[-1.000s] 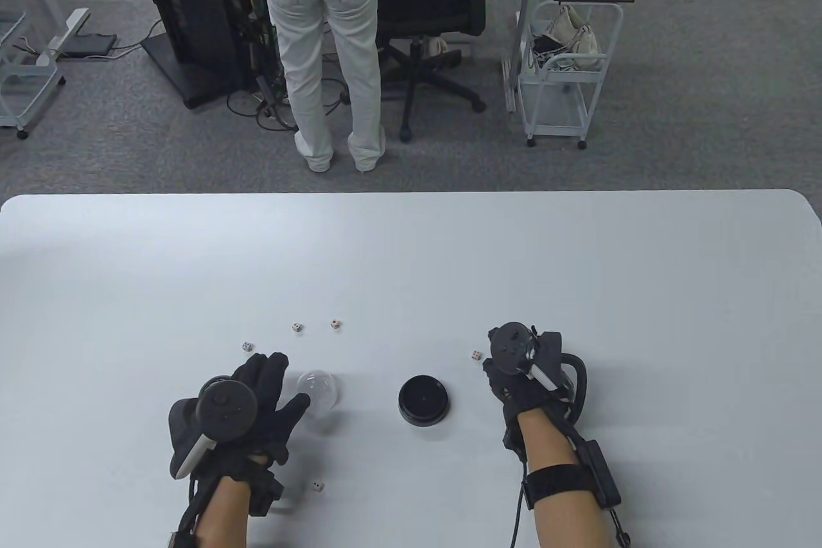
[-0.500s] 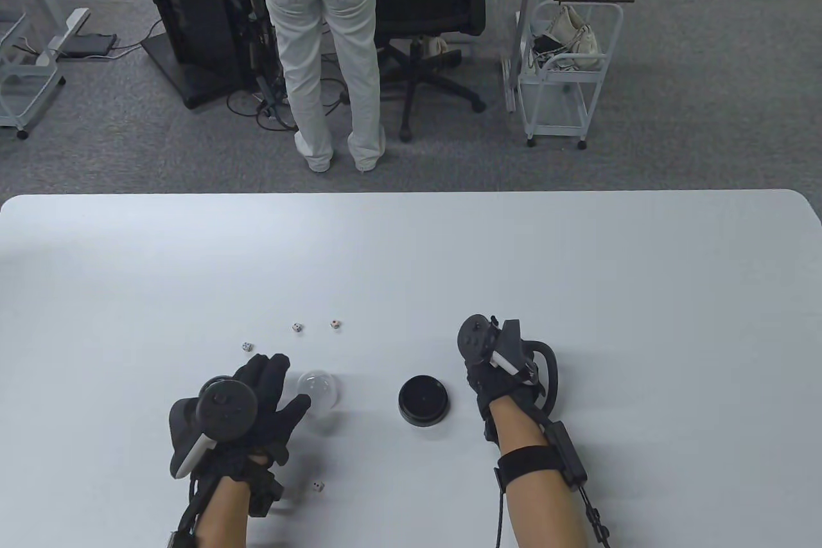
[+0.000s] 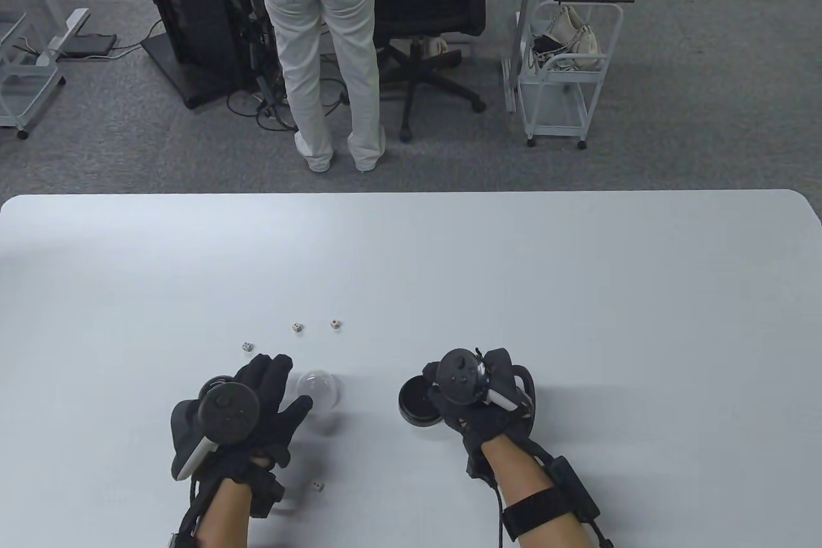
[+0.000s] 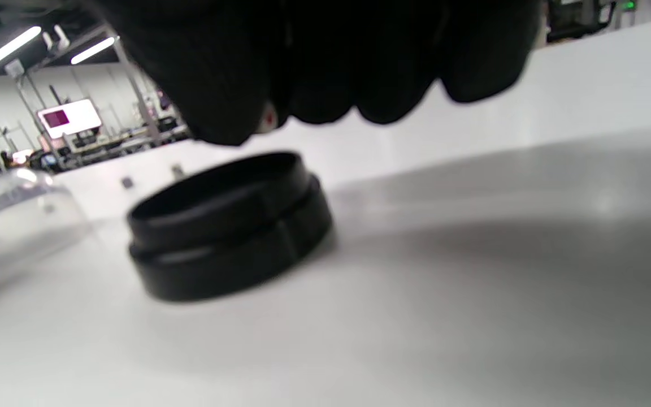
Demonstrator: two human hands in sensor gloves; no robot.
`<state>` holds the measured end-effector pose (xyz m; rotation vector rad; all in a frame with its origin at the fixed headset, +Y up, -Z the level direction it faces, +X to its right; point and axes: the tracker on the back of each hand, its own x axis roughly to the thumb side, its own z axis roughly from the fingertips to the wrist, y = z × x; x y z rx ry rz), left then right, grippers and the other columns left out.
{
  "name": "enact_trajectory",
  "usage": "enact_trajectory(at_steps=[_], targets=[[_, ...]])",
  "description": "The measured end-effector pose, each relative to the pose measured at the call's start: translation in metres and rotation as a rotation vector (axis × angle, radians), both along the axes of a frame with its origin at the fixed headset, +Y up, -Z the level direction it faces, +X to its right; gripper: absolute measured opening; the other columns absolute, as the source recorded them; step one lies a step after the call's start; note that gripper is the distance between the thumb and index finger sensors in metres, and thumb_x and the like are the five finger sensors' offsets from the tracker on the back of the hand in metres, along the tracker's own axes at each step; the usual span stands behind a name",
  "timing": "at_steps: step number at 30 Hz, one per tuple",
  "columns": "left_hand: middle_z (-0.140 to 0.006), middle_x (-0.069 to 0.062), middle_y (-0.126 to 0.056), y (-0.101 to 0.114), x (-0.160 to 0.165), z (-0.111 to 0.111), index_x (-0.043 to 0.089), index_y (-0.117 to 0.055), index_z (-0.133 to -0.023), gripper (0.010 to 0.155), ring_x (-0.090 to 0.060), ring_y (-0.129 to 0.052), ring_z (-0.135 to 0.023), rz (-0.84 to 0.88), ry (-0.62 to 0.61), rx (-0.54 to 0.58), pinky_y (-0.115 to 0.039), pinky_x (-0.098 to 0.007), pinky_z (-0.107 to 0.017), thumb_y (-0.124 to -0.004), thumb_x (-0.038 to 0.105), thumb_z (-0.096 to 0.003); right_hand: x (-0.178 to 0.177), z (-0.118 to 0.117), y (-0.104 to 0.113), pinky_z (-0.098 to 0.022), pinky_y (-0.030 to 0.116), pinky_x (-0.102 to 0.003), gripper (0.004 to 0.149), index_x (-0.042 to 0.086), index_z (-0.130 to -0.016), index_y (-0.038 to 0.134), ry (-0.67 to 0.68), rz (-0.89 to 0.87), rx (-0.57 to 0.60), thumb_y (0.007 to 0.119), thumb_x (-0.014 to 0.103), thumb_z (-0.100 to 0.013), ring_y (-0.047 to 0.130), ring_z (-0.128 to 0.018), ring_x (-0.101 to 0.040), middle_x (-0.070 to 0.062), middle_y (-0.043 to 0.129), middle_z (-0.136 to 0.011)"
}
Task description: Shake dice in a dice shaker
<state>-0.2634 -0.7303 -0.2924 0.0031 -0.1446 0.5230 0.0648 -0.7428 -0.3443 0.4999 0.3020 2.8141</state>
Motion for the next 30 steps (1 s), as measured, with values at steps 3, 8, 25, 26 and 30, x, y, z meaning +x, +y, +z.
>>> enact_trajectory(at_steps=[3,8,25,26,30], targets=[[-0.114,-0.026,-0.048,0.0,0.0,0.0,0.02,-0.049,-0.111,0.074,-0.055,-0.05,-0.102,-0.003,-0.001,0.002,-0.052,-0.071,-0.065,-0.076,0.055,-0.0524,-0.003,0.001,-0.003,-0.065,0.066,-0.064,0.041,0.024,-0.097,0.076,0.002,-0.013,-0.009,0.082,0.031,-0.058,0.073,-0.086,-0.044,-0.016,0.071,-0.095],[-0.112,-0.025,-0.053,0.002,0.0,0.001,0.02,-0.051,-0.11,0.073,-0.053,-0.058,-0.099,-0.013,0.005,0.022,-0.057,-0.068,-0.065,-0.078,0.055,-0.0516,0.005,0.005,0.006,-0.068,0.06,-0.068,0.045,0.025,-0.101,0.072,0.006,-0.073,0.028,0.081,0.033,-0.058,0.063,-0.097,-0.049,-0.02,0.062,-0.105],[-0.083,-0.01,-0.093,0.011,0.021,0.006,0.026,-0.082,-0.092,0.051,-0.034,-0.096,-0.071,-0.194,-0.185,-0.127,-0.079,-0.055,-0.055,-0.096,0.042,-0.0451,0.1,0.036,0.009,-0.07,0.049,-0.073,0.051,0.023,-0.107,0.066,-0.125,-0.078,0.1,0.079,0.037,-0.059,0.046,-0.104,-0.055,-0.023,0.051,-0.113],[-0.083,-0.01,-0.093,0.01,0.022,0.006,0.027,-0.083,-0.091,0.05,-0.034,-0.096,-0.071,-0.206,-0.194,-0.156,-0.079,-0.055,-0.056,-0.096,0.04,-0.0449,0.101,0.036,0.008,-0.07,0.049,-0.073,0.052,0.023,-0.107,0.066,-0.128,-0.084,0.095,0.079,0.037,-0.059,0.045,-0.105,-0.055,-0.023,0.05,-0.113],[-0.085,-0.01,-0.089,-0.007,0.027,0.002,0.027,-0.081,-0.092,0.052,-0.035,-0.093,-0.074,-0.238,-0.223,-0.393,-0.076,-0.057,-0.059,-0.098,0.036,-0.0441,0.108,0.039,0.009,-0.071,0.046,-0.074,0.053,0.023,-0.108,0.064,-0.141,-0.1,0.099,0.078,0.038,-0.059,0.042,-0.106,-0.055,-0.023,0.048,-0.114]])
